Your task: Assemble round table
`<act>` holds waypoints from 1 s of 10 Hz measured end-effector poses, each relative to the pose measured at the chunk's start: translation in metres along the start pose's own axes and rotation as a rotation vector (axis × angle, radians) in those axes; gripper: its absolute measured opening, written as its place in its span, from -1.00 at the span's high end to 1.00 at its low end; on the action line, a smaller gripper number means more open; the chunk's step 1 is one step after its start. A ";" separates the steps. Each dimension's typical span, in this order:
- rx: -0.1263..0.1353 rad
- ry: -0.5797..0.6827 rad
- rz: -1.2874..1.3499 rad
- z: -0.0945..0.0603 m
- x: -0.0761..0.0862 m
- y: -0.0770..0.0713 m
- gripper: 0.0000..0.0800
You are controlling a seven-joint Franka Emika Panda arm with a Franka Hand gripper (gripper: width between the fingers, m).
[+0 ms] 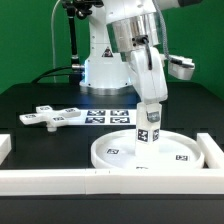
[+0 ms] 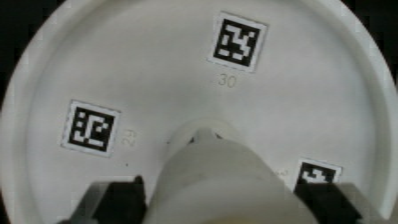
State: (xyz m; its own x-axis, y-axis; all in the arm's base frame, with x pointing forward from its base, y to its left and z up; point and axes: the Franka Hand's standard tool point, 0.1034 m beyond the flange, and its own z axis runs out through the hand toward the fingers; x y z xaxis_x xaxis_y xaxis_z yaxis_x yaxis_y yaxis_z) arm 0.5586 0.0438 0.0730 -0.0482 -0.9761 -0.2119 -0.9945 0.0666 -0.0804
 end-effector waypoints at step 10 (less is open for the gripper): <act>0.019 -0.047 0.349 0.001 -0.006 0.002 -0.57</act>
Offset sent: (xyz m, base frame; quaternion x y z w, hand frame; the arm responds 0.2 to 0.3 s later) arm -0.0078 -0.0097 -0.0016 0.0214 -0.0056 0.2493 0.9682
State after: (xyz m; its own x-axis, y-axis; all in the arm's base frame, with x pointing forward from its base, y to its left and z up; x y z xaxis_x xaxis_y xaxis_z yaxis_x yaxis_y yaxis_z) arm 0.5566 0.0500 0.0735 -0.3798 -0.8833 -0.2748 -0.9171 0.3985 -0.0135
